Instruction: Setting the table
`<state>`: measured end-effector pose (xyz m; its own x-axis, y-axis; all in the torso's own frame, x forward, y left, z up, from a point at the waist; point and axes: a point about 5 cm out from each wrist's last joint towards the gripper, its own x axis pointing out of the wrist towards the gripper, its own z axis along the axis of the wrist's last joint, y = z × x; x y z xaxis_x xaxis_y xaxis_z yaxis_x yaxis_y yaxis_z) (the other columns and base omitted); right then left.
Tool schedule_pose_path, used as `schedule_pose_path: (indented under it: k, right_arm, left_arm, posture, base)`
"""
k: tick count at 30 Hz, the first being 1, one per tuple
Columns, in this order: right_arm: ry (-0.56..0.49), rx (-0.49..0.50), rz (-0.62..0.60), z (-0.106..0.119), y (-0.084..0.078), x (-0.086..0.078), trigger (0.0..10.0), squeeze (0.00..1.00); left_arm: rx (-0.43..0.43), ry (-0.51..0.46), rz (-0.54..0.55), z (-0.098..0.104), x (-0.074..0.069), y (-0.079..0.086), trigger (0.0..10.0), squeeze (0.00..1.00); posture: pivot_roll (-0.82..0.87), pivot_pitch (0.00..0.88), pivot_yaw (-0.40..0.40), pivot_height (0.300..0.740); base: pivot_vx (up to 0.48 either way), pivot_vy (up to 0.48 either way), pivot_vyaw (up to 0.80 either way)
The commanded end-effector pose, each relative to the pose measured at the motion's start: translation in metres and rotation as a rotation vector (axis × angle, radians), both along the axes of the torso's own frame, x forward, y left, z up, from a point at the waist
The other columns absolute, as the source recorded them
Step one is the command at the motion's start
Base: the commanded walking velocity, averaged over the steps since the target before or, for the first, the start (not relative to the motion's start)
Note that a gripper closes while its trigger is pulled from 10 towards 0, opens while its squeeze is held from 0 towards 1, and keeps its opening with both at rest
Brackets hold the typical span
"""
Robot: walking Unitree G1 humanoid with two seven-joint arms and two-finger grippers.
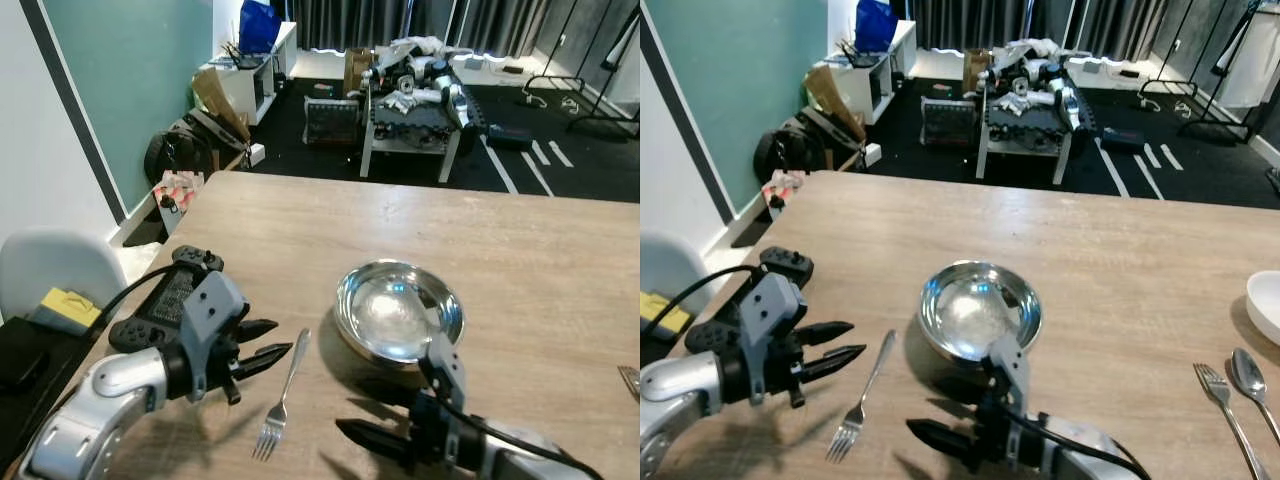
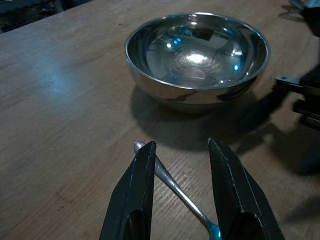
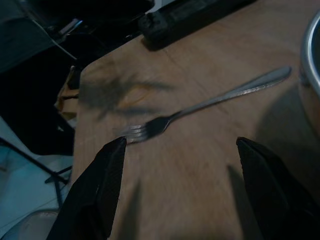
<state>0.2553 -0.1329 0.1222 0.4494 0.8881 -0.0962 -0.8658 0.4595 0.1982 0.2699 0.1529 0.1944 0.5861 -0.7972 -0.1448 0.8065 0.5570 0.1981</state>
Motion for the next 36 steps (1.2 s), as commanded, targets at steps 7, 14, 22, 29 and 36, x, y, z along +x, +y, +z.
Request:
schedule_pose_path:
  k: [7, 14, 22, 29, 36]
  right_arm:
    - [-0.016, 0.016, -0.095, -0.006, 0.017, 0.016, 10.0, 0.00]
    - [-0.042, 0.043, -0.139, -0.005, 0.029, 0.029, 10.0, 0.00]
    - [-0.096, 0.033, -0.206, -0.002, 0.039, 0.048, 10.0, 0.00]
    - [-0.120, 0.041, -0.259, 0.000, 0.029, 0.049, 10.0, 0.00]
    - [-0.162, 0.009, -0.137, 0.014, 0.005, 0.011, 10.0, 0.00]
  left_arm:
    - [0.020, 0.011, -0.026, 0.002, -0.005, 0.006, 10.0, 0.00]
    - [0.010, 0.022, -0.039, 0.004, -0.007, 0.005, 10.0, 0.00]
    - [0.003, 0.022, -0.039, 0.006, -0.006, 0.005, 10.0, 0.00]
    - [-0.004, 0.021, -0.032, 0.005, -0.007, 0.003, 10.0, 0.00]
    - [-0.020, 0.007, -0.023, 0.005, -0.008, -0.006, 10.0, 0.00]
  posture:
    - [0.07, 0.067, 0.090, 0.740]
    - [0.07, 0.067, 0.090, 0.740]
    - [0.07, 0.067, 0.093, 0.740]
    - [0.07, 0.070, 0.090, 0.740]
    - [0.06, 0.077, 0.087, 0.740]
  base:
    - [0.000, 0.000, 0.00]
    - [0.000, 0.000, 0.00]
    - [0.000, 0.000, 0.00]
    - [0.000, 0.000, 0.00]
    - [0.000, 0.000, 0.00]
